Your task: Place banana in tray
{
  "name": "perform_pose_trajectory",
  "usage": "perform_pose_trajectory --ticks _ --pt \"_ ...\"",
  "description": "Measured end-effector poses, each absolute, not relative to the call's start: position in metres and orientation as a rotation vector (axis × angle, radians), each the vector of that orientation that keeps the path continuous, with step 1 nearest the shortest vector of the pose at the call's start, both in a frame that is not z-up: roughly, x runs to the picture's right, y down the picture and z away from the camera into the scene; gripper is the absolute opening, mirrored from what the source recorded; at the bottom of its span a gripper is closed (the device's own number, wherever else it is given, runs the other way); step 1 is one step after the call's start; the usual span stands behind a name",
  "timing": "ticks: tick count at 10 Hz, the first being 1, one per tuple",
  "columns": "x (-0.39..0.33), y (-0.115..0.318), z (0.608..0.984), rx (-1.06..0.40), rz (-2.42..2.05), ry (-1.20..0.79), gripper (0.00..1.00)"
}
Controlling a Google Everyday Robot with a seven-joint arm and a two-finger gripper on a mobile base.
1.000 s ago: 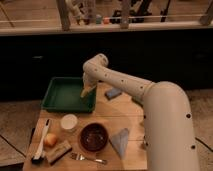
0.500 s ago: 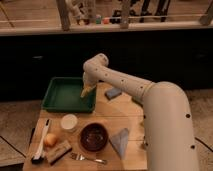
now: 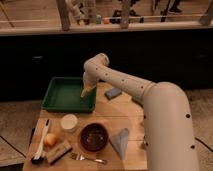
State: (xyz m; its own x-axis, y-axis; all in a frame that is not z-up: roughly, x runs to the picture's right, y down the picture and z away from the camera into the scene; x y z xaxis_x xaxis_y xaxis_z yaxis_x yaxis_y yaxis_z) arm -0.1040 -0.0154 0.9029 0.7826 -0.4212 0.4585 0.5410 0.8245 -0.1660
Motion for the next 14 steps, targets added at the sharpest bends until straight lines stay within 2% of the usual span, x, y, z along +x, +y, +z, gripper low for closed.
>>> perform_pose_trajectory --ticks 11,12,14 --pt "-0.149 0.005 0.895 -0.358 -0.684 -0.529 0.0" --pt "-0.153 0.006 0.896 -0.368 -0.699 -0.536 0.02" --pt "-0.162 0.009 0.898 -0.394 -0.728 -0.551 0.19"
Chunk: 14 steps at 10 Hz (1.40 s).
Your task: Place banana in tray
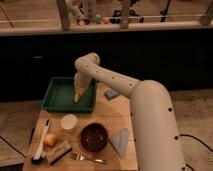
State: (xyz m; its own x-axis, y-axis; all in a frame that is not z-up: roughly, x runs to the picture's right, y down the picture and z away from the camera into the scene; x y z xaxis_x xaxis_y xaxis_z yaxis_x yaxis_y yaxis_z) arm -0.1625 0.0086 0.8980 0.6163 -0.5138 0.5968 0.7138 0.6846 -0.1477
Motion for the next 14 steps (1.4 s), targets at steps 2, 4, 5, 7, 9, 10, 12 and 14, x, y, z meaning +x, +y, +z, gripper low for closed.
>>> perform_pose_trajectory --ticks 2,4,5,7,9,10,12,14 --pt "-0.1684 0.0094 0.8998 -0.417 -0.748 -0.558 0.39" --pt "-0.1706 0.0101 0.9013 -0.433 -0.759 -0.561 0.6" --pt "-0.1704 0.0108 0.9021 -0.438 -0.763 -0.561 0.7" --pt "-0.1686 0.0111 0.903 -0.444 -0.764 -0.561 0.8" --pt "-0.1675 0.0111 0.9036 -0.445 -0.764 -0.56 0.8" --pt "-0.1675 0.0114 0.9042 -0.446 -0.765 -0.561 0.8" --pt "-0.1671 0.0115 0.905 -0.447 -0.766 -0.564 0.8" --pt "-0.1669 0.0116 0.9056 -0.447 -0.767 -0.567 0.8"
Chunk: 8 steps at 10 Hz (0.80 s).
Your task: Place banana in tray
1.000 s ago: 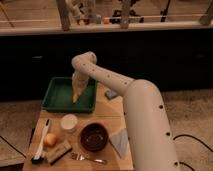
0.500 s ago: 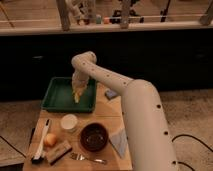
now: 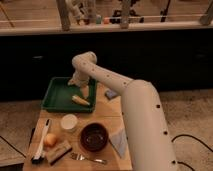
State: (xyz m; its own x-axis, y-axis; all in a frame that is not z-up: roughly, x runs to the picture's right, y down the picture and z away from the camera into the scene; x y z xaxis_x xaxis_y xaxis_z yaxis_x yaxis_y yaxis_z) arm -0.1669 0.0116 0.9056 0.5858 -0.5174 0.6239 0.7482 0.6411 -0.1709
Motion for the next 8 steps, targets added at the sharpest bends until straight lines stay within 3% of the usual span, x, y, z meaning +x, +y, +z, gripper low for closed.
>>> perform_pose_trajectory --ticks 8 --pt "-0.1653 0.0056 0.9036 -0.426 -0.768 -0.563 0.8"
